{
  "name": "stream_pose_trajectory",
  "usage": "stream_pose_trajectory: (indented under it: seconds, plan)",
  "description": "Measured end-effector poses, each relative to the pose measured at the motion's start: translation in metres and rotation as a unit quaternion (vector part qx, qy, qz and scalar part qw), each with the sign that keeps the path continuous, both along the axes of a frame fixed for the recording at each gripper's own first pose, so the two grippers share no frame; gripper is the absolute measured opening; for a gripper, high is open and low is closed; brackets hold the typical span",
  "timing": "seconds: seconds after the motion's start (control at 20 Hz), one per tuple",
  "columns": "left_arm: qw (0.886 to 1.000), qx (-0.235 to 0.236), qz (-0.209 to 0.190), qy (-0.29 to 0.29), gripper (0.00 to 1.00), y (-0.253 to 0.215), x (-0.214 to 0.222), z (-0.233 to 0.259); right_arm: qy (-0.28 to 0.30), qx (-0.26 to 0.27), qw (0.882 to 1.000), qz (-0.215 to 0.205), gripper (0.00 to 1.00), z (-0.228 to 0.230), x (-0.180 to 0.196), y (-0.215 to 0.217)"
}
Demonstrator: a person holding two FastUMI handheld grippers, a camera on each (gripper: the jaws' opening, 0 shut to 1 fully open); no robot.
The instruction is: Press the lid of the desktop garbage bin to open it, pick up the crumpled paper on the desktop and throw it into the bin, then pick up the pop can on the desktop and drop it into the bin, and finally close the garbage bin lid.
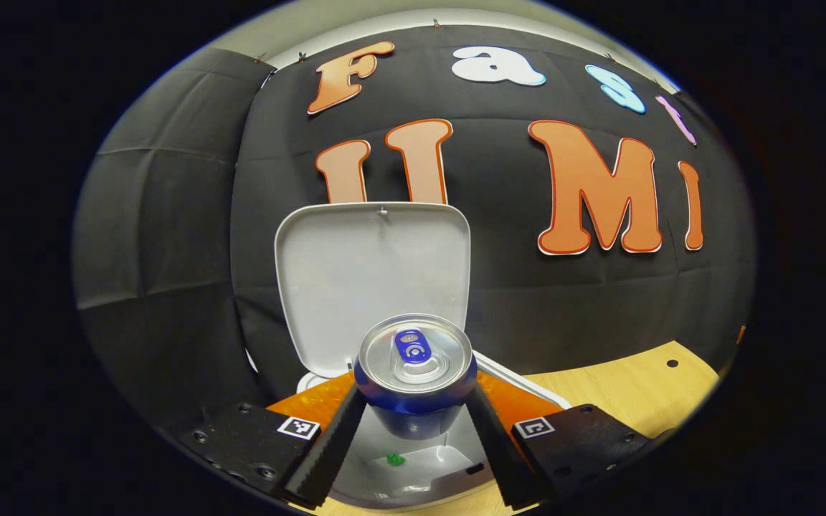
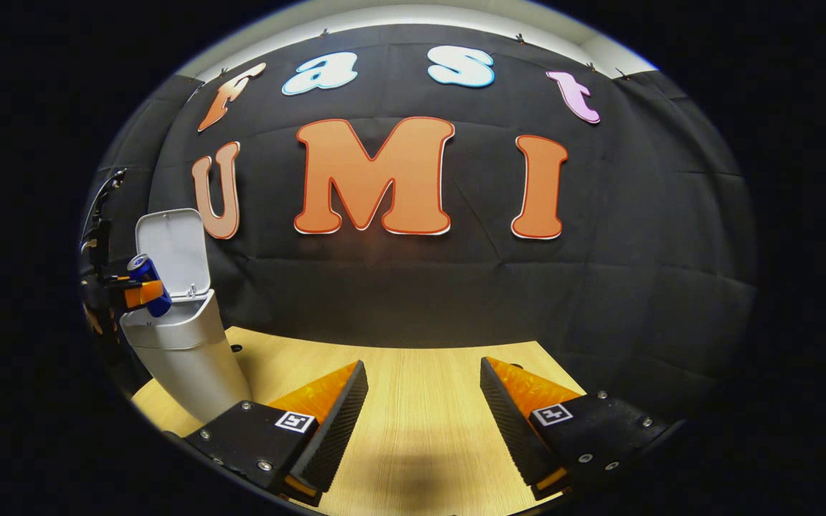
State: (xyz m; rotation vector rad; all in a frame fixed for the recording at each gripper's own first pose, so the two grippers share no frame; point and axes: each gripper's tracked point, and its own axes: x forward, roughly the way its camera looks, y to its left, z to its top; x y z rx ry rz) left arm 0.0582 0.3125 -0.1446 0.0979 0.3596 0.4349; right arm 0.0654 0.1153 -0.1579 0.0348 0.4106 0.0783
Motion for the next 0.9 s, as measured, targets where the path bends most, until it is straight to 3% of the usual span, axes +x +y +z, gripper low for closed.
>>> stream_pose_trajectory:
  seconds: [0.35, 0.9]
  plan:
    - [1.000, 0.000, 0.004, -0.027, 0.92, 0.006, 0.012, 0.014, 0.003, -0.003, 1.000, -0.013, 0.94, -0.002, 0.000, -0.011]
    - [0.989, 0.029, 0.031, -0.144, 0.92, 0.051, 0.068, 0.158, 0.004, 0.000, 1.000, -0.010, 0.94, -0.003, -0.001, -0.012]
